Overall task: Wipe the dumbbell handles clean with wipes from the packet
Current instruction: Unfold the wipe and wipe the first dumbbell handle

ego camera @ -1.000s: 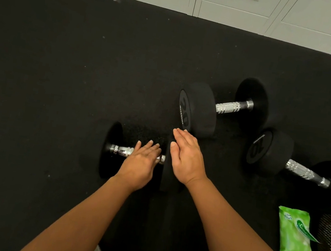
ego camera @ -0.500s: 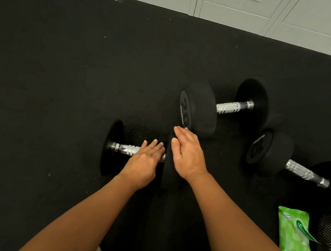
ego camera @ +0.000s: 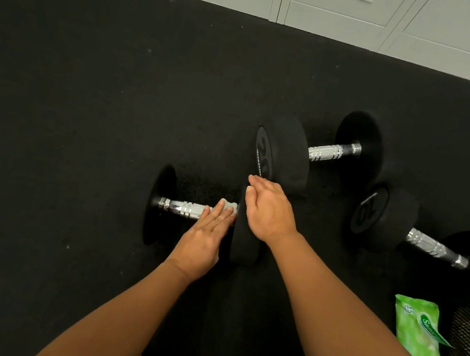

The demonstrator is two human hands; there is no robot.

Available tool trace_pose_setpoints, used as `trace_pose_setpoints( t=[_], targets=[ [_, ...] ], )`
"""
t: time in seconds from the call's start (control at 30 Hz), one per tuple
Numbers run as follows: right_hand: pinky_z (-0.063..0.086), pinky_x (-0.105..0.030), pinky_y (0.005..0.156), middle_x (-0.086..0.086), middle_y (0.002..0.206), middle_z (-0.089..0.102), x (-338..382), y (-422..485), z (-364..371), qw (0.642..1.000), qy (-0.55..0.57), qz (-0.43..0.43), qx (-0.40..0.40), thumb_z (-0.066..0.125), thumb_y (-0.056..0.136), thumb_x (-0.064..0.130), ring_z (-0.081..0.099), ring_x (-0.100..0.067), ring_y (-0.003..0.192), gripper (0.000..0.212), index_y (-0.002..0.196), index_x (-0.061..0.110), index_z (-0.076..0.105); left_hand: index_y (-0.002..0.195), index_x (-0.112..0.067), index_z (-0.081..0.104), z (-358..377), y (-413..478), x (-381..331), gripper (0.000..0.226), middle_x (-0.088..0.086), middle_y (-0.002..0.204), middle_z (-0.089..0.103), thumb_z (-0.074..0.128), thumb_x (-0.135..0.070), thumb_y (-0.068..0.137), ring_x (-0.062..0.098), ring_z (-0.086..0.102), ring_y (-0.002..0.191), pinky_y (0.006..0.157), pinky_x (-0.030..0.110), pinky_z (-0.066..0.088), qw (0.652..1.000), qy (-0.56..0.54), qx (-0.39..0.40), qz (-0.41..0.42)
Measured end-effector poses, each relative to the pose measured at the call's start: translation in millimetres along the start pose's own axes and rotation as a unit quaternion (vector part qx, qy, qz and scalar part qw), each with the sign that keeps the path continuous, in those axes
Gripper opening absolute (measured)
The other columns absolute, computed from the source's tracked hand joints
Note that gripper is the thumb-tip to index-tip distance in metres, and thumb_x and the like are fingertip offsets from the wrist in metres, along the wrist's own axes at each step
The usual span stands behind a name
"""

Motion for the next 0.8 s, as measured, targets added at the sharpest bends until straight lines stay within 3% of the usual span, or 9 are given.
trace_pose_setpoints(
  t=[0.13,0.33,0.5,0.7,0.8],
  targets=[
    [0.039,-0.035,0.100,-0.004,0.131,0.059,2,-7,6,0.995,-0.080,-0.013,-0.050,0.026,0.097,0.034,0.050,-0.019,0.122,0.049,0.130,0.012,0.056,0.141,0.004,0.033,3,-9,-1,0.074,0.013,0.148,0.028,0.060,0.016,0.073,0.024,0.029,0.139,0.118,0.033,0.002,1.000,-0.024,-0.015,-0.009],
    [0.043,-0.038,0.090,-0.003,0.113,0.068,6,-8,5,0.992,-0.072,-0.006,-0.105,0.026,0.094,0.036,0.056,-0.020,0.111,0.051,0.114,0.011,0.067,0.144,0.005,0.023,7,-12,2,0.077,0.019,0.149,0.032,0.054,0.014,0.074,0.024,0.029,0.140,0.118,0.033,0.006,1.000,-0.027,-0.005,-0.007],
    [0.045,-0.037,0.083,-0.002,0.106,0.069,9,-8,5,0.991,-0.057,-0.001,-0.122,0.028,0.094,0.034,0.058,-0.021,0.104,0.048,0.106,0.011,0.069,0.143,0.005,0.018,2,-11,-3,0.063,0.021,0.147,0.035,0.029,0.000,0.081,0.028,0.033,0.138,0.118,0.035,0.009,1.000,-0.002,0.006,-0.005],
    [0.042,-0.037,0.090,-0.003,0.115,0.067,7,-7,5,0.994,-0.049,0.008,-0.102,0.030,0.095,0.033,0.054,-0.020,0.112,0.047,0.115,0.010,0.066,0.136,0.013,0.029,1,11,-3,0.061,0.024,0.139,0.046,0.033,0.002,0.076,0.035,0.041,0.132,0.106,0.050,0.037,0.998,0.042,0.040,0.008],
    [0.043,-0.037,0.091,-0.003,0.116,0.066,6,-7,5,0.994,-0.041,0.006,-0.106,0.023,0.094,0.036,0.054,-0.020,0.112,0.054,0.115,0.010,0.065,0.140,0.009,0.027,1,1,1,0.061,0.021,0.145,0.038,0.022,-0.003,0.080,0.030,0.027,0.139,0.116,0.041,0.019,0.998,0.049,0.033,-0.001]
  ],
)
Point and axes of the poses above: each hand's wrist, its own y-axis towards the middle knuckle, its own z-axis out of the palm, x = y × z, the point moved 1 cm from there along y, towards the middle knuckle
